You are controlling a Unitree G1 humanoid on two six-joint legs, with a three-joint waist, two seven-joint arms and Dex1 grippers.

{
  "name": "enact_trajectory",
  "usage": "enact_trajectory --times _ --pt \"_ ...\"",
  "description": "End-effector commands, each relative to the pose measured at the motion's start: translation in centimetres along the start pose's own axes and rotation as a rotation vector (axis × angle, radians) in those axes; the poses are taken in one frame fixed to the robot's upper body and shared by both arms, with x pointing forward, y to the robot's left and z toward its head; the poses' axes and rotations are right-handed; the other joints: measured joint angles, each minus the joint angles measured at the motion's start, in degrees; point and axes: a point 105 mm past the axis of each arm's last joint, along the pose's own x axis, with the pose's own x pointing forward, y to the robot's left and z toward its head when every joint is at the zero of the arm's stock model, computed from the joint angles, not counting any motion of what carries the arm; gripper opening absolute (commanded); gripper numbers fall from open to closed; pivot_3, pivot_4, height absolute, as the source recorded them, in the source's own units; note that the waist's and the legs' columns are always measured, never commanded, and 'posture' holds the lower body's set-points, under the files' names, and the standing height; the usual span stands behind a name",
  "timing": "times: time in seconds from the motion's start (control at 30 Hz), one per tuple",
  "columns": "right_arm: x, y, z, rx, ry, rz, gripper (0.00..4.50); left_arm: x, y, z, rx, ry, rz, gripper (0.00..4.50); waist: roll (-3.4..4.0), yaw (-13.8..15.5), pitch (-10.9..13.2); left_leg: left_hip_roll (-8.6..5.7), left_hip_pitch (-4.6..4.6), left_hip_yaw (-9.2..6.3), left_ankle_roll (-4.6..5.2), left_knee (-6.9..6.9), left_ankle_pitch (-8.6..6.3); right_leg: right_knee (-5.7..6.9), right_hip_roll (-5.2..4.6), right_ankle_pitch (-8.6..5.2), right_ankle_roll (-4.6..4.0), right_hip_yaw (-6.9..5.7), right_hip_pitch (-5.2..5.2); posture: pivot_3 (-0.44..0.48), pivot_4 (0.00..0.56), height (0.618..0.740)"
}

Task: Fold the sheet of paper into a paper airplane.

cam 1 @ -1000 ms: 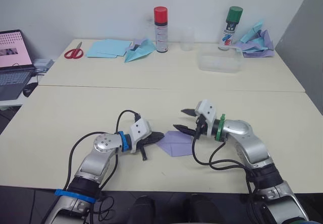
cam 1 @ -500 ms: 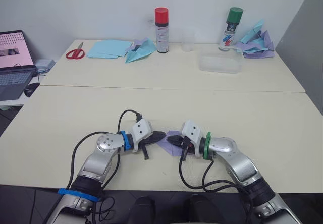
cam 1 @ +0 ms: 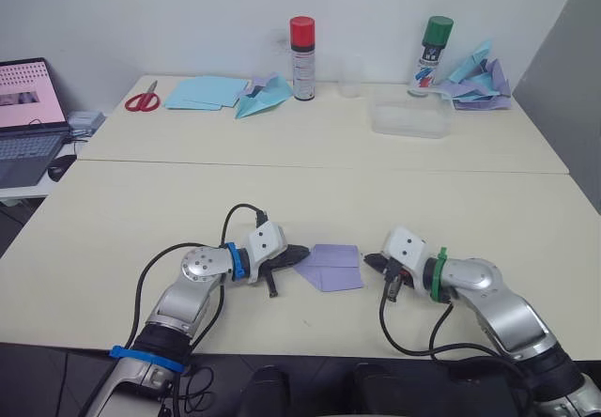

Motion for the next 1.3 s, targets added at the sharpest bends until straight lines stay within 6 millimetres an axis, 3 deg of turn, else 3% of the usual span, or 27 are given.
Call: enact_trajectory --times 0.03,0.17,0.47,0.63,0.73,0.83,0.97,1.3 --pt "-0.2 0.8 4.6 -0.017 -0.2 0.055 0.05 0.3 -1.6 -2.8 -0.076 0.095 -0.059 0.0 0.0 -0.02 0.01 0.0 -0.01 0.0 0.0 0.0 0.0 0.0 0.01 0.0 0.0 -0.01 -0.01 0.0 0.15 0.74" --pt "0.6 2.2 5.6 -0.014 -0.251 0.123 0.05 0.4 -1.6 -2.5 -0.076 0.084 -0.058 0.0 0.03 -0.07 0.04 0.02 -0.05 -0.09 0.0 -0.01 0.0 0.0 0.07 0.06 0.11 -0.06 -0.03 0.0 0.15 0.74" --pt "4.3 2.1 3.1 -0.03 -0.114 0.096 0.05 0.2 -1.8 -1.6 -0.067 0.059 -0.053 0.0 0.0 -0.17 0.07 0.03 -0.08 -0.03 0.0 -0.04 0.0 -0.08 0.06 0.05 0.08 -0.03 -0.04 0.0 0.15 0.74" --pt "4.8 2.6 2.1 -0.041 -0.055 0.141 0.05 0.9 -1.9 2.7 -0.066 -0.066 -0.078 0.0 -0.05 -0.19 0.14 0.04 -0.09 -0.06 0.0 -0.17 -0.01 -0.09 0.07 0.07 0.19 -0.08 -0.06 0.0 0.15 0.74" --pt "4.7 2.7 1.9 -0.044 -0.048 0.149 0.05 1.8 -2.1 3.6 -0.077 -0.075 -0.081 0.0 -0.11 -0.23 0.22 0.04 -0.1 -0.08 0.0 -0.17 -0.01 -0.07 0.11 0.07 0.21 -0.11 -0.07 0.0 0.15 0.74" --pt "4.7 2.4 1.7 -0.042 -0.039 0.137 0.05 2.4 -2.5 2.0 -0.094 -0.008 -0.071 0.0 -0.17 -0.26 0.29 0.04 -0.1 -0.1 0.0 -0.17 -0.01 -0.06 0.18 0.07 0.21 -0.1 -0.08 0.0 0.15 0.74" --pt "4.6 2.2 1.6 -0.034 -0.036 0.127 0.05 1.4 -2.8 -0.8 -0.145 0.081 -0.03 0.0 -0.18 -0.26 0.3 0.06 -0.08 -0.15 0.0 -0.19 -0.01 -0.06 0.17 0.06 0.19 -0.12 -0.07 0.0 0.15 0.74" --pt "4.2 2.7 1.1 -0.023 -0.025 0.135 0.05 -5.1 -2.3 -5.0 -0.396 0.185 0.149 0.0 -0.14 -0.73 0.22 0.19 0.16 -0.17 -0.01 -0.41 -0.01 0.03 0.14 -0.05 -0.01 -0.11 -0.06 0.0 0.15 0.74"
